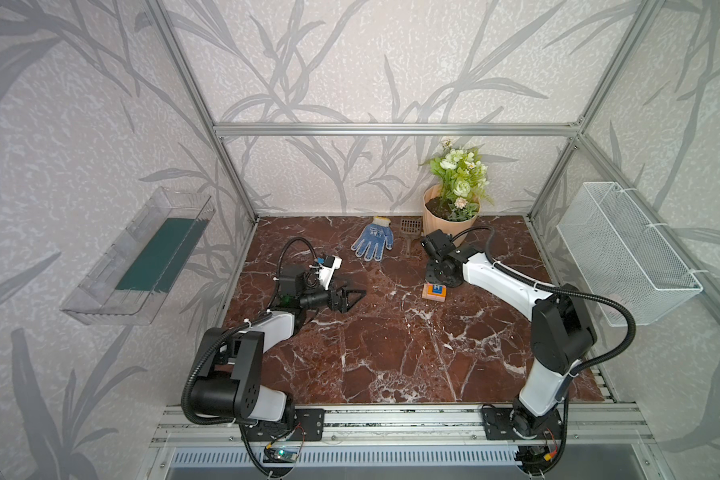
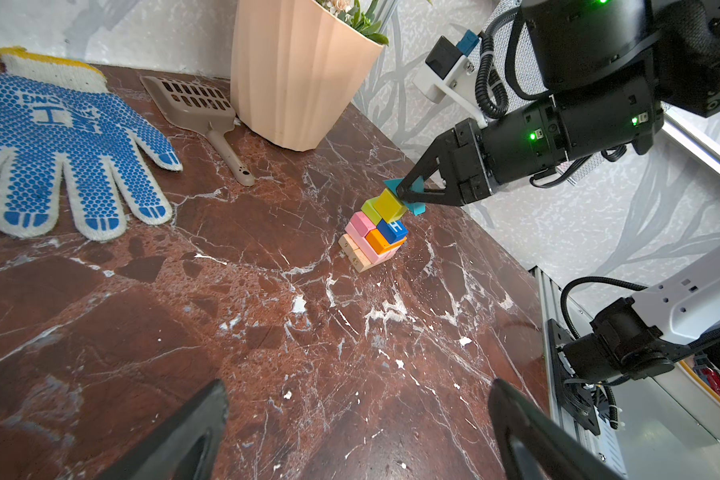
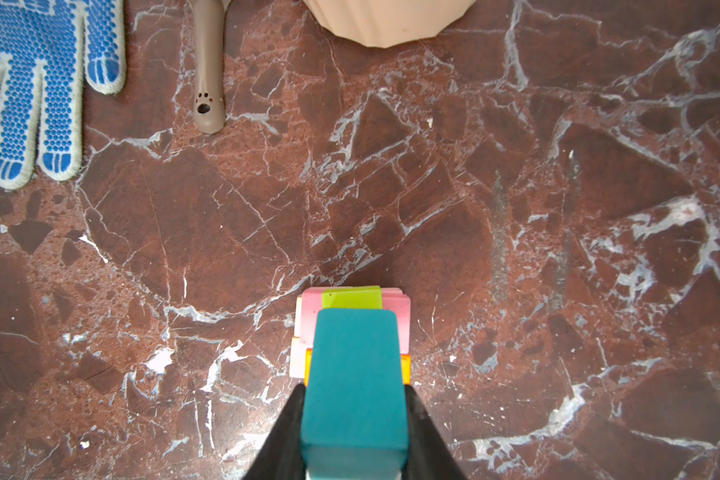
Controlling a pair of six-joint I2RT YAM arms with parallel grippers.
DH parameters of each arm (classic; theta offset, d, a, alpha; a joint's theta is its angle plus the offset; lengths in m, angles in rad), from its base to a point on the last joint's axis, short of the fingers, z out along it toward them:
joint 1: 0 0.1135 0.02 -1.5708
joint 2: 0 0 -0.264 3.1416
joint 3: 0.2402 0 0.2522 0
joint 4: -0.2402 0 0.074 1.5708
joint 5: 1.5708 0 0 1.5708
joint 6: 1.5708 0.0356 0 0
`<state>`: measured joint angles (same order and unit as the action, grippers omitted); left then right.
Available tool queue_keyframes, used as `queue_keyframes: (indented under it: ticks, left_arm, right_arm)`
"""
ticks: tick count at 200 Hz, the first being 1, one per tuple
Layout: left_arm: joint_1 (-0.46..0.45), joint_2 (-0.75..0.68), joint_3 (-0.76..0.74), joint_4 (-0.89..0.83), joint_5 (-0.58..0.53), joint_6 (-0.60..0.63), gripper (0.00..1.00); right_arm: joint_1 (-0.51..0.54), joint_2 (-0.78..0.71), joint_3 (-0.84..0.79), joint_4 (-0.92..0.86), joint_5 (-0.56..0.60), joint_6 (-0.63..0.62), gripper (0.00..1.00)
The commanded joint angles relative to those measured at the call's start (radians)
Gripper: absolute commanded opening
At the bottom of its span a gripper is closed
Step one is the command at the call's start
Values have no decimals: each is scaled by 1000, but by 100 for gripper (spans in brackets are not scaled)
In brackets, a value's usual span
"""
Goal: Build the wood block tower
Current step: 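Lower the teal block onto the stack top while the left arm moves closer, then open the right gripper to release the teal block on the stack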
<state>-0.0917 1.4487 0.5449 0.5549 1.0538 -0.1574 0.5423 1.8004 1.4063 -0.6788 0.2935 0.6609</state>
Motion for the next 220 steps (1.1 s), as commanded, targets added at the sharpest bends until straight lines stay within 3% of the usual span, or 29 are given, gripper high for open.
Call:
queue_keyframes:
  ticks: [1,123,220]
  left_arm:
    - [-6,-22,-11,23,32,26,99]
    - [-8,-23,-11,22,34,29,99]
    - [-9,-22,-11,20,35,32,99]
  right_arm:
    - [-6,9,-3,-19,0,9,10]
    - [-7,14,0,-20,3,13,34]
    - [-9,8,2,-20,2,10,43]
